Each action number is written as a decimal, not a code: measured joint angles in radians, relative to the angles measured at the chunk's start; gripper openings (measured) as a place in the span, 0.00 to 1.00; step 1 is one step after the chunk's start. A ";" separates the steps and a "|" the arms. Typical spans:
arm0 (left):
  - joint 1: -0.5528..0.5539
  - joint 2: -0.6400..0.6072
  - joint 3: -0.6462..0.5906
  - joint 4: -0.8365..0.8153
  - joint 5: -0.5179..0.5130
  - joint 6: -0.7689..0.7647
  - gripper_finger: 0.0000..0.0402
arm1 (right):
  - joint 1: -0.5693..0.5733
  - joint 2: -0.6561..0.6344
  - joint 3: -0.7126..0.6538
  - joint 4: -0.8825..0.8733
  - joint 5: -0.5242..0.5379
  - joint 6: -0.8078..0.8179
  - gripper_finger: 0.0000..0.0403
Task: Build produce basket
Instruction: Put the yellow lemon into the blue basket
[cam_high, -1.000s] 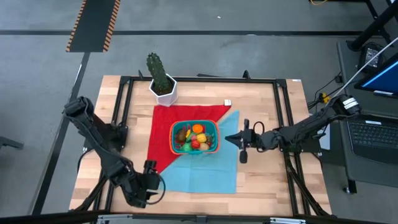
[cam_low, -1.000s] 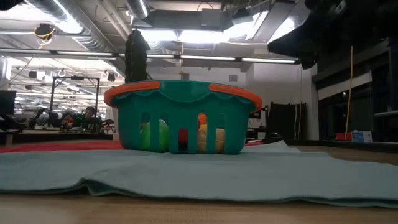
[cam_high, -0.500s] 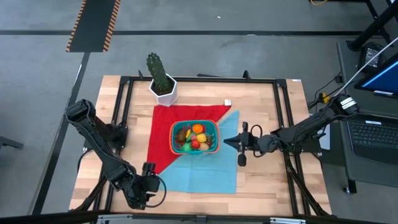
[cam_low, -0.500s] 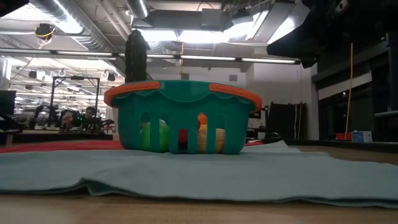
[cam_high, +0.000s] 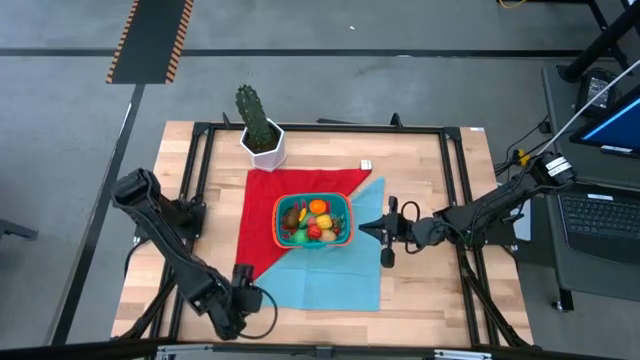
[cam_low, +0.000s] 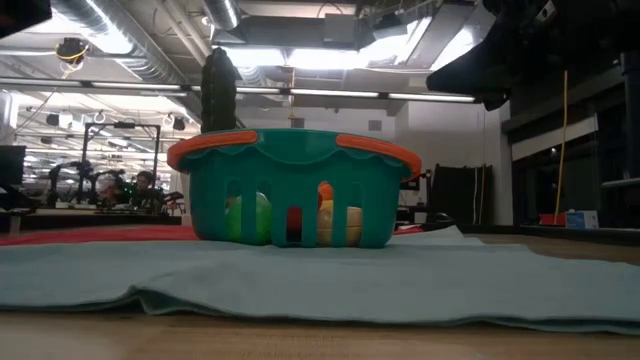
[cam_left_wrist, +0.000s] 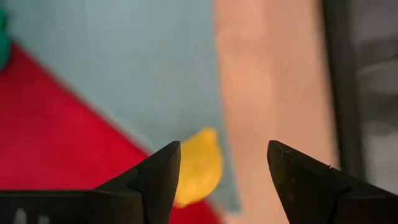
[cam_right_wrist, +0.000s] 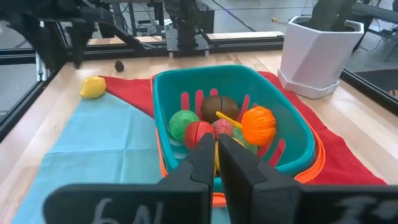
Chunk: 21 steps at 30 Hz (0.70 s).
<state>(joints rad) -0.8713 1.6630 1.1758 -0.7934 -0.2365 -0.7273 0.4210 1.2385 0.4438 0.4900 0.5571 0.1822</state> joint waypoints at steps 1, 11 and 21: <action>-0.001 0.018 0.019 -0.046 0.001 -0.003 0.58 | 0.000 0.000 0.000 0.000 0.000 0.000 0.06; -0.007 0.068 0.095 -0.181 0.015 -0.029 0.58 | 0.000 0.000 0.000 0.000 0.000 0.005 0.06; -0.009 0.068 0.059 -0.172 0.011 -0.030 0.58 | 0.000 0.000 0.000 0.000 0.000 0.005 0.06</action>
<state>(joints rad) -0.8803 1.7306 1.2343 -0.9651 -0.2254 -0.7574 0.4210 1.2385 0.4438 0.4896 0.5571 0.1867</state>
